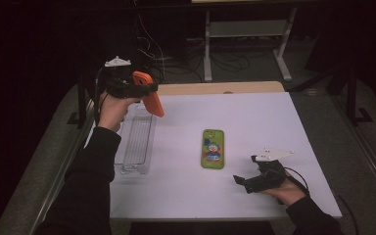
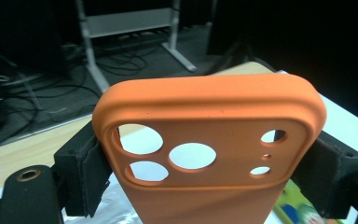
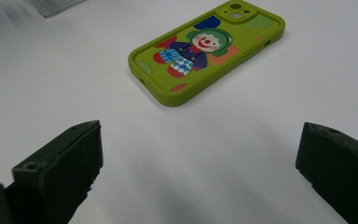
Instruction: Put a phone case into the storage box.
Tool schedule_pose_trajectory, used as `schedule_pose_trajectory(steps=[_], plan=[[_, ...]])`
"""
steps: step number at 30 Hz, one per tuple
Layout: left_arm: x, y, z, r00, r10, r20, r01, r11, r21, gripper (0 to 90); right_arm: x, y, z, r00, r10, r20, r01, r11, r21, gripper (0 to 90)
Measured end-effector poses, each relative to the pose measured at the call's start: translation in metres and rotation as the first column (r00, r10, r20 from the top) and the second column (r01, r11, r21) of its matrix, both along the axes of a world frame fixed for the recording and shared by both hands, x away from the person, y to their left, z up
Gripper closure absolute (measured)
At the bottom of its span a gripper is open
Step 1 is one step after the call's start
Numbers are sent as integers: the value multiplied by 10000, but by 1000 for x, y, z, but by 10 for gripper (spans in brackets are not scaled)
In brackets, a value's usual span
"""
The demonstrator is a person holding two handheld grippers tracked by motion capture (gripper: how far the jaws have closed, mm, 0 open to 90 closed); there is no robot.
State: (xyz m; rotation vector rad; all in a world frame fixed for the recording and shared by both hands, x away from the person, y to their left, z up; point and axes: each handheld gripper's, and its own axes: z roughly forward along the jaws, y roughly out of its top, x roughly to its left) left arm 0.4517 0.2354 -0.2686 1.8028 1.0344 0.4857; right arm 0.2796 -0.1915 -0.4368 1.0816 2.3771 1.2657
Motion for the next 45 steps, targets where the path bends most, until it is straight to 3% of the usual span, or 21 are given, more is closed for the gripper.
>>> schedule_pose_trajectory(steps=[5,8,12,13,15,16,19,24,27,30,34,35,36,39,40,42,45], plan=[[10,8,-3,9948,997,223,-1005,9942,375,151,0,1,3,10000,22,68,-22,10000,19,0],[17,13,-8,9884,1517,119,-1521,9872,474,151,0,1,3,9999,22,104,-22,10000,50,0],[26,16,-15,9747,2234,97,-2231,9686,1095,150,0,2,4,9998,113,137,-114,9999,48,0],[28,16,-18,9701,2425,29,-2417,9661,907,150,0,2,4,9998,120,130,-121,9999,38,0],[32,16,-22,9633,2683,-45,-2655,9557,1273,150,0,2,4,9998,108,181,-109,9999,60,0],[34,16,-25,9599,2801,-65,-2771,9525,1260,150,0,2,5,9998,90,175,-93,9999,129,0],[37,13,-32,9527,3036,-96,-2994,9438,1399,149,-1,1,7,9996,123,239,-126,9998,121,0],[42,6,-46,9377,3472,-102,-3374,9174,2108,149,-2,2,8,9995,145,295,-149,9998,139,0],[46,6,-55,9310,3637,-299,-3496,9124,2127,148,-3,2,8,9996,134,251,-138,9997,176,0],[49,6,-65,9216,3863,-378,-3643,8945,2591,146,-3,2,8,9996,154,252,-159,9997,198,0],[52,6,-75,9164,3955,-617,-3661,8904,2706,145,-3,2,8,9994,184,307,-190,9996,191,0],[53,6,-77,9139,4015,-605,-3695,8841,2860,144,-3,2,8,9994,186,278,-191,9996,195,0],[54,6,-80,9087,4120,-670,-3797,8825,2776,144,-3,2,8,9992,215,335,-221,9996,177,0],[57,6,-86,9078,4087,-944,-3697,8858,2805,142,-3,2,9,9993,162,332,-169,9996,216,0],[58,5,-87,9106,4034,-899,-3624,8838,2958,141,-3,2,10,9993,173,328,-181,9996,221,0],[59,4,-89,9080,4112,-799,-3691,8756,3116,140,-3,2,9,9992,191,346,-197,9996,194,0],[63,5,-91,9026,4238,-750,-3859,8741,2952,137,-3,2,9,9993,200,322,-207,9996,216,0]])
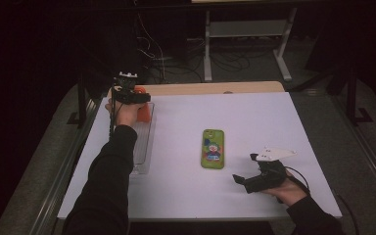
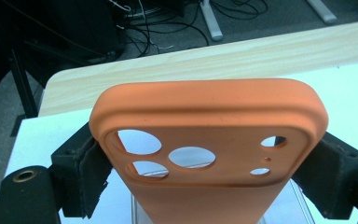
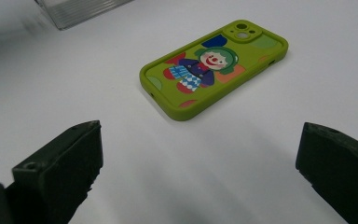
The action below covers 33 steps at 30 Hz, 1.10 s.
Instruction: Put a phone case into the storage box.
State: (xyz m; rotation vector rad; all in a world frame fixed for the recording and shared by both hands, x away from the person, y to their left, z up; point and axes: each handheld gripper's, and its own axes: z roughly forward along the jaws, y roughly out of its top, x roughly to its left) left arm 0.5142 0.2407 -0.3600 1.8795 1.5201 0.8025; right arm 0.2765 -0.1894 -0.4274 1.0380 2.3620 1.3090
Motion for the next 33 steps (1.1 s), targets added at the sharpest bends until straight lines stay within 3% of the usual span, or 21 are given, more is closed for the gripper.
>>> schedule_pose_trajectory(steps=[8,12,14,16,26,28,29,33], plan=[[6,-1,-4,9996,287,87,-286,9996,-89,113,0,-1,0,10000,-9,-27,9,10000,26,0],[6,-1,-5,9994,301,161,-302,9995,35,28,0,-1,0,10000,19,-1,-19,10000,31,0],[6,1,-4,9990,358,282,-353,9992,-183,6,0,-1,0,10000,7,-14,-7,10000,36,0],[6,5,-2,9988,257,408,-238,9986,-473,0,0,-1,0,10000,26,-3,-26,10000,37,0],[-1,13,9,9978,-27,668,72,9977,-677,0,1,0,0,10000,-7,-2,7,10000,31,0],[-1,14,10,9981,-175,598,222,9967,-782,0,2,-1,0,10000,-2,10,2,10000,23,0],[-2,16,10,9984,-284,485,315,9974,-641,0,2,0,0,10000,-17,-26,17,10000,47,0],[-5,21,13,9982,-213,554,251,9973,-685,0,3,0,-1,10000,47,19,-47,10000,-58,0]])
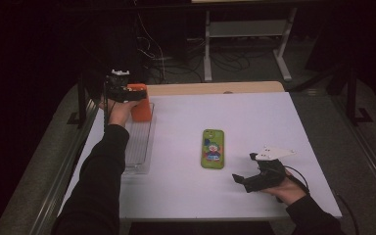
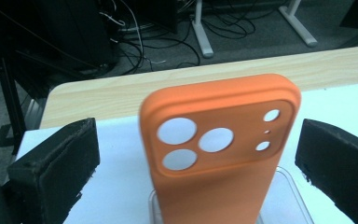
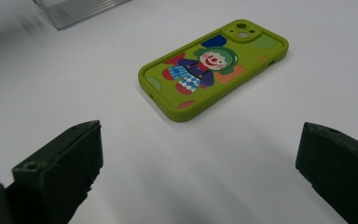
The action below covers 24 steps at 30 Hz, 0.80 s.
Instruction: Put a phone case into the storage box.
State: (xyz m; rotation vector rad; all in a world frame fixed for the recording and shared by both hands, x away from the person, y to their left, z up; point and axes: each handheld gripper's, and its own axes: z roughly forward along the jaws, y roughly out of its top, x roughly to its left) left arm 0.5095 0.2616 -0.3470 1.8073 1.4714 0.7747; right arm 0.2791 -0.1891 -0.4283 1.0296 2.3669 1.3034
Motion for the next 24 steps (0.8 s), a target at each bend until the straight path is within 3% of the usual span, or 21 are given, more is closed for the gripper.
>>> schedule_pose_trajectory(steps=[3,6,10,16,24], plan=[[-5,2,5,9999,-147,43,148,9997,-196,0,-1,0,1,10000,-27,-19,27,10000,52,0],[-13,3,10,9978,-659,-43,657,9973,-329,0,-1,-1,1,10000,-56,-22,57,10000,40,0],[-27,1,14,9887,-1488,-172,1476,9873,-589,0,-3,0,1,9999,-106,-18,106,9999,-44,0],[-53,-9,19,9566,-2904,-231,2881,9548,-739,0,-5,0,3,9999,-117,42,117,9999,-40,0],[-77,-25,22,9036,-4280,-141,4230,8972,-1269,0,-3,1,4,9999,-130,60,130,9999,-106,0]])
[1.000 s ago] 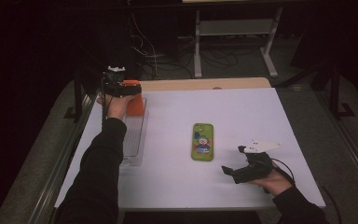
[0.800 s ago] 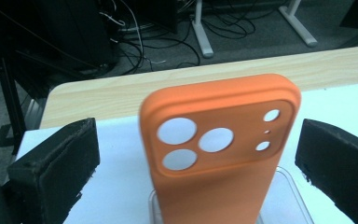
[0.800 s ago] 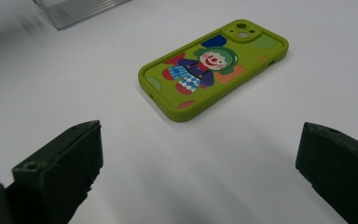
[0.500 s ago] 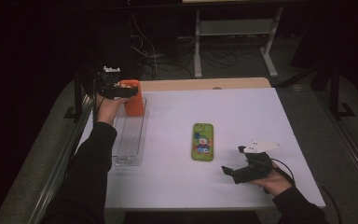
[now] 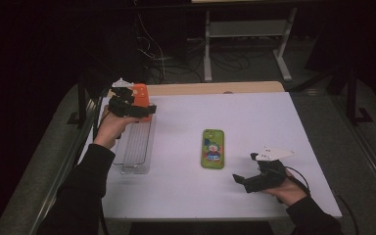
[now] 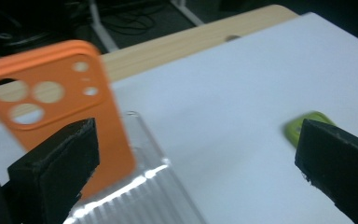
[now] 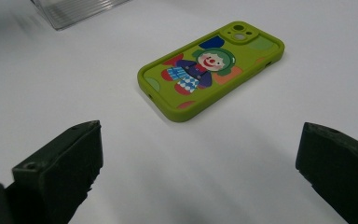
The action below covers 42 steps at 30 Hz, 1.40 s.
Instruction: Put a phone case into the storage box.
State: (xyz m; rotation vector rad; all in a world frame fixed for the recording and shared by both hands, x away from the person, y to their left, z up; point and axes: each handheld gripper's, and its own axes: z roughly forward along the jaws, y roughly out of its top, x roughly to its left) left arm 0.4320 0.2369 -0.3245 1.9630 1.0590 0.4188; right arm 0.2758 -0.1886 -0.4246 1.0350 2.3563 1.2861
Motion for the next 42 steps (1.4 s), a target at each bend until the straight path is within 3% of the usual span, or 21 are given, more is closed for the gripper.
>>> schedule_pose_trajectory(steps=[7,17,21,26,34,42], plan=[[-26,-18,-3,9953,-962,149,965,9950,-267,0,-1,-3,0,9999,-101,-41,101,9999,73,0],[-61,-41,-12,9758,-2170,265,2180,9751,-405,0,0,-4,-1,9999,-111,-13,111,9999,-51,0],[-74,-47,-22,9707,-2394,228,2402,9693,-515,0,-1,-4,-1,9999,-129,-101,128,9999,-101,0],[-87,-55,-34,9615,-2745,107,2748,9608,-382,0,0,-4,-1,9999,-157,-62,157,9998,-102,0],[-107,-64,-59,9399,-3410,-178,3411,9400,31,0,1,-3,1,9995,-307,-125,305,9994,-166,0],[-119,-72,-75,9264,-3740,-448,3749,9270,133,0,4,0,7,9985,-524,-162,524,9986,-18,0]])
